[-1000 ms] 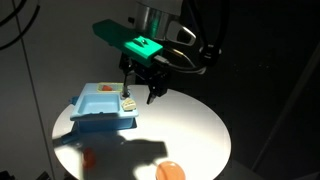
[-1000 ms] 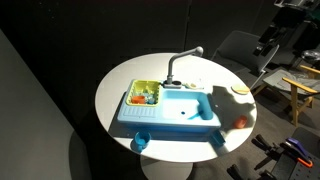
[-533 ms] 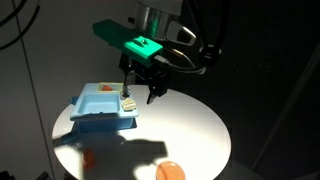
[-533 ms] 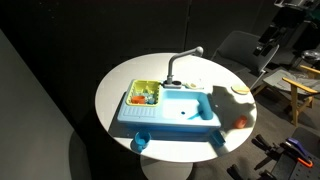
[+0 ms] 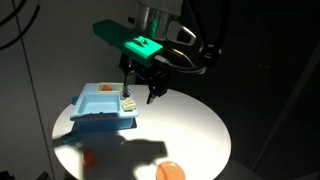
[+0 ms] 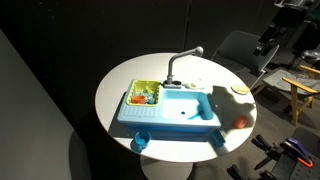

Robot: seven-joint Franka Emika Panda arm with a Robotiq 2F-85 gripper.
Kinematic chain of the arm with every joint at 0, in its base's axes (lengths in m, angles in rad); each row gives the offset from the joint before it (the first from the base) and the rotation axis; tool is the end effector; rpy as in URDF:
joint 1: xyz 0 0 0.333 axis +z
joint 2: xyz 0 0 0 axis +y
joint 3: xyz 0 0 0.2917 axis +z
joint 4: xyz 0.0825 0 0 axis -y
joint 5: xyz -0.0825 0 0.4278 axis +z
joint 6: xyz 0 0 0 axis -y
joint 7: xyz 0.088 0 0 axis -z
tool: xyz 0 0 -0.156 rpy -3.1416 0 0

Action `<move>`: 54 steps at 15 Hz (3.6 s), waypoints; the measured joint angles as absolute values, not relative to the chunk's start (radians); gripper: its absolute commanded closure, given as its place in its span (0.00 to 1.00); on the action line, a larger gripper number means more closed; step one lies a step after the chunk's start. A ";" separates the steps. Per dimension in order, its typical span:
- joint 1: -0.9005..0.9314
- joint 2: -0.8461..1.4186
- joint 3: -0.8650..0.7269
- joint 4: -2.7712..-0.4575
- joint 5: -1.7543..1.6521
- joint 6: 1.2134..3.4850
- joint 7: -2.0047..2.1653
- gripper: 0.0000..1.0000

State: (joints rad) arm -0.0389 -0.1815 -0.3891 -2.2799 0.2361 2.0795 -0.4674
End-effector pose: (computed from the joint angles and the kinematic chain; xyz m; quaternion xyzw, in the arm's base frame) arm 0.4888 -0.1954 0.3298 -0.9899 0.0361 -0.0422 0.1304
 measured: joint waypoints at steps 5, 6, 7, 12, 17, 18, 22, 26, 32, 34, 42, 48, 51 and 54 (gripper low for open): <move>-0.039 -0.181 -0.389 -2.280 0.236 2.079 -0.467 0.00; -0.039 -0.181 -0.389 -2.280 0.236 2.079 -0.467 0.00; -0.044 -0.181 -0.383 -2.281 0.236 2.079 -0.467 0.00; -0.072 -0.174 -0.326 -2.284 0.236 2.079 -0.467 0.00; -0.073 -0.164 -0.261 -2.284 0.235 2.079 -0.467 0.00; -0.073 -0.162 -0.248 -2.284 0.234 2.079 -0.467 0.00; -0.068 -0.160 -0.195 -2.290 0.225 2.079 -0.467 0.00; -0.051 -0.160 -0.140 -2.298 0.187 2.079 -0.465 0.00; -0.005 -0.152 -0.063 -2.317 0.100 2.079 -0.455 0.00; 0.013 -0.148 -0.040 -2.324 0.075 2.079 -0.454 0.00; 0.072 -0.131 0.027 -2.332 0.020 2.079 -0.457 0.00; 0.075 -0.100 0.022 -2.285 -0.013 2.098 -0.505 0.00; 0.062 -0.044 0.005 -2.216 -0.019 2.120 -0.574 0.00; 0.052 0.015 0.003 -2.144 -0.020 2.126 -0.632 0.00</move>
State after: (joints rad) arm 0.0520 0.0151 0.0032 -2.1443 -0.0203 2.1263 -0.6315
